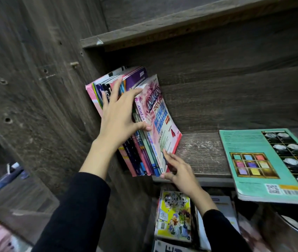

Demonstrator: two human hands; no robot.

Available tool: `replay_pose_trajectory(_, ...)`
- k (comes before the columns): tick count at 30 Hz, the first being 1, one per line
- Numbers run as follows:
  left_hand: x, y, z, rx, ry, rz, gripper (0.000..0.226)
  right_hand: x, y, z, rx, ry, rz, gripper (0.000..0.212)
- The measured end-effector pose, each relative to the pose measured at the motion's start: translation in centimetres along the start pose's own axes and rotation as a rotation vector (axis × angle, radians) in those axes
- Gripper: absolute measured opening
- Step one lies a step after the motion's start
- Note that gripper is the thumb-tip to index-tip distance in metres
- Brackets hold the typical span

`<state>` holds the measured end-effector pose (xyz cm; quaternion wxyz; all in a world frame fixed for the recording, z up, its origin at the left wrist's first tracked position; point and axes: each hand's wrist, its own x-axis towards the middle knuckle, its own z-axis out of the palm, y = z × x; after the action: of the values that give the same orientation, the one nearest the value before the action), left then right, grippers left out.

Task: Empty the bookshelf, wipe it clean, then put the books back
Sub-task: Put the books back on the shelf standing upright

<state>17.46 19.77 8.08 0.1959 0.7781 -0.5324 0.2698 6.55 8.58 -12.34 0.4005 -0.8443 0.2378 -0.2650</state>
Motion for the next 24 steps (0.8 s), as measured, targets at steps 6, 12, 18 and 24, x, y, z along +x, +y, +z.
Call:
replay_pose_trajectory(6,0.0,0.1,0.5,-0.014,0.056,-0.002,0.094,-0.1,0.3,0.4,-0.008,0.045,-0.006,0.077)
replay_pose_trajectory(12,0.1,0.1,0.6,-0.037,0.06,-0.015,0.092,-0.1,0.3,0.5,-0.023,0.056,-0.013,0.072)
replay_pose_trajectory(18,0.2,0.0,0.8,0.004,0.057,-0.018,0.092,-0.4,0.0,0.5,-0.115,0.042,-0.005,0.074)
replay_pose_trajectory(24,-0.1,1.3,0.7,0.102,0.034,-0.088,0.092,-0.4,-0.5,0.1,-0.101,-0.12,0.018,0.073)
